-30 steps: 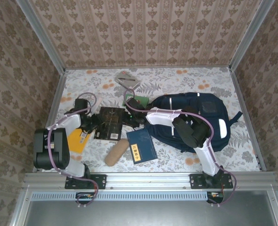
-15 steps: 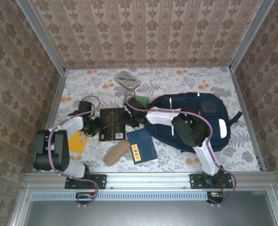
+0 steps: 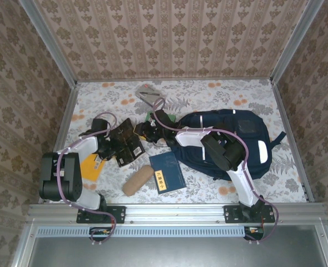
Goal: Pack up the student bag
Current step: Pick up the book from the middle-left of the table.
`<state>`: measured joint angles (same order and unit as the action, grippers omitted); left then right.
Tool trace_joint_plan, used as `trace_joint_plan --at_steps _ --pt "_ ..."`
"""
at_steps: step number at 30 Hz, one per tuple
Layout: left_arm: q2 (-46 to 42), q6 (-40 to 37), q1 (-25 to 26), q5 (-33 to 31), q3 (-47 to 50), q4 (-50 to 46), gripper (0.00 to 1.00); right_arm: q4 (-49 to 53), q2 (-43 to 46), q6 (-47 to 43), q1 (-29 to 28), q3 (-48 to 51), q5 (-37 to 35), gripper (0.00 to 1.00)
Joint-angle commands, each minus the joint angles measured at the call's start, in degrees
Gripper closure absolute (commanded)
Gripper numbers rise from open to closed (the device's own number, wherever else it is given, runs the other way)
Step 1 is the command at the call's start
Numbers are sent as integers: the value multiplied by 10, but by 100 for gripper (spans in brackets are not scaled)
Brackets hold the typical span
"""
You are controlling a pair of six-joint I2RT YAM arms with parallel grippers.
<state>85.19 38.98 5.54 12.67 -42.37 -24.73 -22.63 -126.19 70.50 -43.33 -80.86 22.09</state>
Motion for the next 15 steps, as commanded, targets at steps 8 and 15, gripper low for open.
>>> trace_joint_plan --at_steps 8,15 --pt "7 -21 10 34 -8 -14 54 139 3 -110 -36 -36 87 60" --pt "8 -21 10 38 -10 -10 54 152 -35 -133 -42 -67 142 62"
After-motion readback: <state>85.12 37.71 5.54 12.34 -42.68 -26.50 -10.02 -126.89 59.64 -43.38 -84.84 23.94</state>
